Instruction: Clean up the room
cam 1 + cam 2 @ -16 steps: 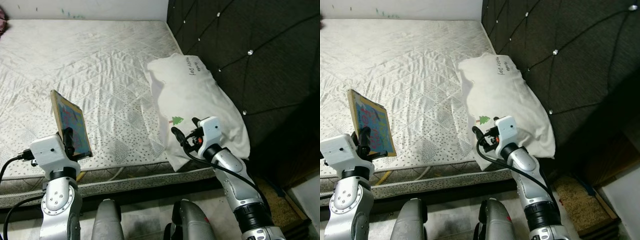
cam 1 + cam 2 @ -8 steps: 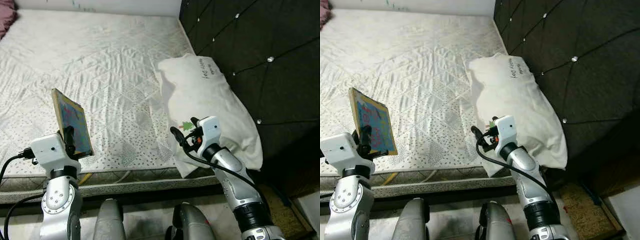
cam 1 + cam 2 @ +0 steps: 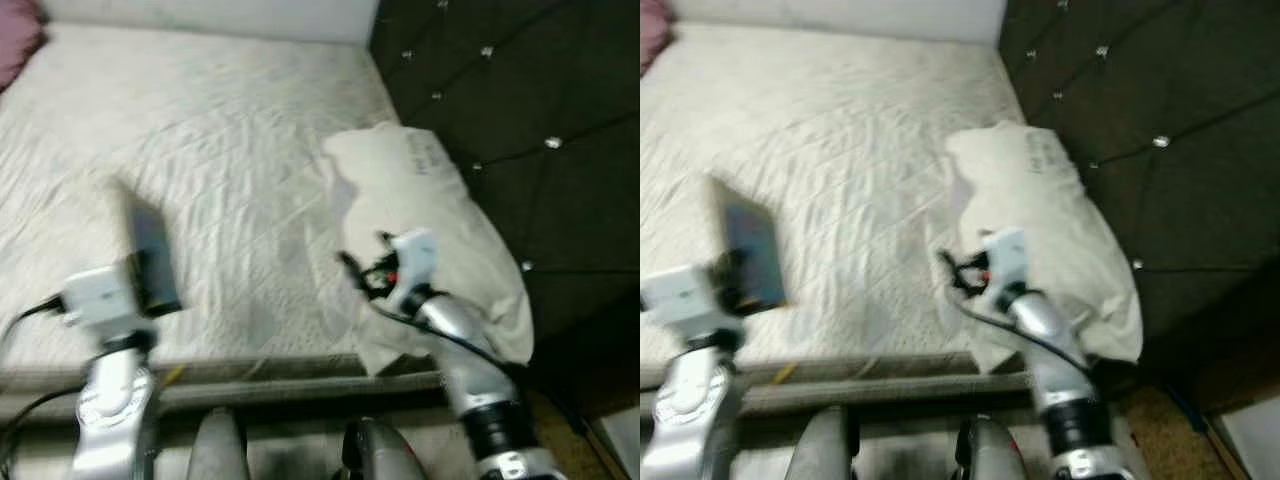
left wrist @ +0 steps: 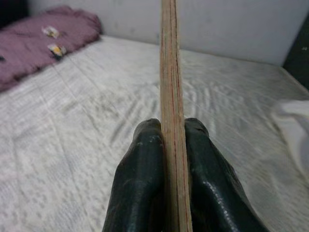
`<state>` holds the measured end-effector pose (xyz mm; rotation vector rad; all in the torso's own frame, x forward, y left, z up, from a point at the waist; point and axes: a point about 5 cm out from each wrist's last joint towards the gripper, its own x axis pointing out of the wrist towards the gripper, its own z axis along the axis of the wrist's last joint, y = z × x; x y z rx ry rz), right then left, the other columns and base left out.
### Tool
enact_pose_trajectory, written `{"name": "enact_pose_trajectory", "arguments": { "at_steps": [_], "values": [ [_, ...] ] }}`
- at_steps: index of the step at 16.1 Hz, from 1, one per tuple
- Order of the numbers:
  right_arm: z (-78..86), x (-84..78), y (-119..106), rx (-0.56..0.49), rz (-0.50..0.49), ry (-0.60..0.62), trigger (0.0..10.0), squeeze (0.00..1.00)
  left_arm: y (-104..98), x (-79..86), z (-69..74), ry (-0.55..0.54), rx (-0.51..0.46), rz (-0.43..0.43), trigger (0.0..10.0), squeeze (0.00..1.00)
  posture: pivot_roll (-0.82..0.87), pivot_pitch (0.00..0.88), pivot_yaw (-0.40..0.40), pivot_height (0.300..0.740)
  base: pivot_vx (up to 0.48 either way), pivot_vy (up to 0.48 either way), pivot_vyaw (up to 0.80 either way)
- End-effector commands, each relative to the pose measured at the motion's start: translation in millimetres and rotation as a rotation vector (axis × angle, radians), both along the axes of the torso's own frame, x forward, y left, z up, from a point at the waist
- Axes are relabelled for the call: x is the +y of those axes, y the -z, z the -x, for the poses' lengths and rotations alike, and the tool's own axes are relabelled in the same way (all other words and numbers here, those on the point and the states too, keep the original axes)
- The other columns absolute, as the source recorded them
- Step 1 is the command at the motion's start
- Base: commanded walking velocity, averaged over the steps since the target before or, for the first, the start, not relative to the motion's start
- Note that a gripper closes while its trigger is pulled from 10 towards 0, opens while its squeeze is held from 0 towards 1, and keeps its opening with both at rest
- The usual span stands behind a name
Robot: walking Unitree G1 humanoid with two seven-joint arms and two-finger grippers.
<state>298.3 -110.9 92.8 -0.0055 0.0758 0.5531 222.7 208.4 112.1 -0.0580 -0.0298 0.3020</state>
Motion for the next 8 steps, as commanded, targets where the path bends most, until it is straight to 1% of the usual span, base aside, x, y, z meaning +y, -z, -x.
{"name": "enact_pose_trajectory", "arguments": {
  "at_steps": [1,3,4,5,6,7,8],
  "values": [
    [-0.3,-15.9,1,0.005,0.02,0.036,10.0,0.0,-8,-13.2,-6.1,0.046,-0.048,0.013,10.0,0.0,0.0,0.076,-0.063,0.657,0.345,0.0,0.0],
    [0.0,-16.3,1,0.006,0.021,0.035,10.0,0.0,-6,-17.6,-8.2,0.065,-0.039,0.044,10.0,0.0,0.0,0.074,-0.064,0.657,0.0,0.0,0.0],
    [0.2,-16.3,1,0.007,0.023,0.033,10.0,0.0,-1,-22.2,-8.7,0.077,-0.011,0.084,10.0,0.0,-0.01,0.073,-0.064,0.657,0.0,0.0,0.0],
    [0.5,-16.4,1,0.006,0.024,0.031,10.0,0.0,5,-24.7,-9.1,0.072,0.025,0.165,10.0,0.0,-0.01,0.075,-0.065,0.657,0.0,0.0,0.0],
    [0.6,-16.4,1,0.006,0.027,0.029,10.0,0.0,9,-25.7,-10.3,0.072,0.04,0.228,10.0,0.0,-0.01,0.075,-0.065,0.657,0.0,0.0,0.0],
    [1.2,-16.9,1,0.004,0.031,0.024,10.0,0.0,15,-29.1,-16.6,0.092,0.057,0.388,10.0,0.0,-0.02,0.081,-0.069,0.652,0.0,0.0,0.0],
    [1.2,-16.9,1,0.004,0.031,0.024,10.0,0.0,15,-29.1,-16.6,0.092,0.057,0.388,10.0,0.0,-0.02,0.081,-0.069,0.647,0.0,0.0,0.0]
  ]
}}
